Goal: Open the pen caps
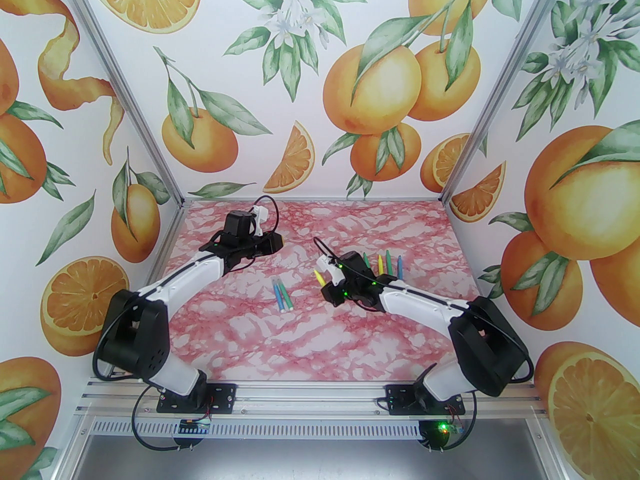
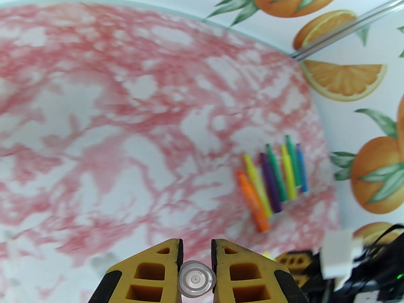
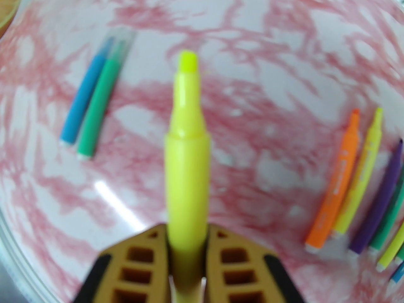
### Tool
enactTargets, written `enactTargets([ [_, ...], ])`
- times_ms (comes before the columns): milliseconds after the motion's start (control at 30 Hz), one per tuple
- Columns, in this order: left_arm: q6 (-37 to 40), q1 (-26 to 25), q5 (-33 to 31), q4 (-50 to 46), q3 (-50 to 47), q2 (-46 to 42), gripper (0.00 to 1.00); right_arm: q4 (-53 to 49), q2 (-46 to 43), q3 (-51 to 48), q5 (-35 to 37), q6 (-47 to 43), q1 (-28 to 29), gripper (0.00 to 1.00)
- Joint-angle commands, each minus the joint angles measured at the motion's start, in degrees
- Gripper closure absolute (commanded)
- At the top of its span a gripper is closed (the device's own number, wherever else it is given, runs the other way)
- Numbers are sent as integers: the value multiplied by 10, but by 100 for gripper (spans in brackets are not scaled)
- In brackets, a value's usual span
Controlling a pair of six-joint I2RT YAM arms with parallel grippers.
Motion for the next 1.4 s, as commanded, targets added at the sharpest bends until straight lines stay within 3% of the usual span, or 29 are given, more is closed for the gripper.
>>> enactTargets([
  [0,77,3,-90,-111,21,-26,100,19,9,18,46,27,-12,100],
  [167,108,9,-152,-169,25,-31,100,-9,37,48,93,34,-18,100],
  [433,125,19,-197,-220,25,-9,100,-45,78,85,137,39,-18,100],
  [1367,150,24,-222,-243,31,122,100,-104,175,144,182,50,-18,100],
])
